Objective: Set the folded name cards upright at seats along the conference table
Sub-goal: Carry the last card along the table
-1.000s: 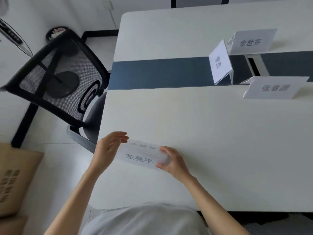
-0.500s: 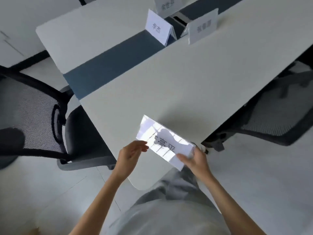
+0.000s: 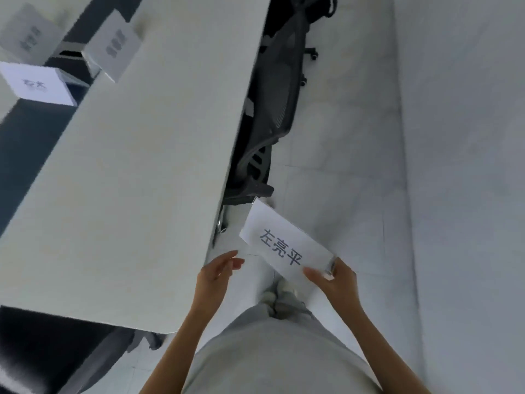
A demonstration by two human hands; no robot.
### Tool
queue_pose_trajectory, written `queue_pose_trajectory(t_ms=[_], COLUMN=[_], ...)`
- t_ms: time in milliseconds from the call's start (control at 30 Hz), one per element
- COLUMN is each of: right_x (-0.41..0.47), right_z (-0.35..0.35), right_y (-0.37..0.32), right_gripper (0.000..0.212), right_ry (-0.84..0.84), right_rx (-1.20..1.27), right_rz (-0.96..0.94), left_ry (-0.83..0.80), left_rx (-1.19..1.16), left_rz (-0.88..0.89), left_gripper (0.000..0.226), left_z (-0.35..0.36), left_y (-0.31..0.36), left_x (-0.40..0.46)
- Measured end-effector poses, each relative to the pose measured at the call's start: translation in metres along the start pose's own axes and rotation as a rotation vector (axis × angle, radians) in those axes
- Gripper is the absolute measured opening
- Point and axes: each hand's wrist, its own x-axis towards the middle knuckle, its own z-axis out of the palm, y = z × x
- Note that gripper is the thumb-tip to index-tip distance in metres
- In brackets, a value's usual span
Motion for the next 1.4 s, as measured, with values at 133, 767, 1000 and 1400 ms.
queue_pose_trajectory(t_ms=[133, 767, 1000, 1400], right_x=[-0.026, 0.217, 0.398, 0.672], right_z=[-0.039, -0.273, -0.327, -0.332], right_y=[0.028, 0.004, -0.109, -0.209], right_gripper=[0.034, 0.040, 0.035, 0.039], right_ry=[0.222, 0.326, 0.144, 0.128], right_rx=[0.007, 0.046, 0.027, -0.087], right_rz=[0.052, 0.013, -0.208, -0.188], left_ry=[-0.253, -0.250, 0.018, 0.125], left_rx=[0.121, 0.033, -0.087, -0.088], left_rz=[0.047, 0.140, 0.034, 0.118], left_gripper=[0.028, 0.025, 0.028, 0.025], left_z=[0.043, 0.291, 0.315, 0.328], left_y=[0.018, 0.201, 0.240, 0.378], left_x=[0.025, 0.211, 0.290, 0.583])
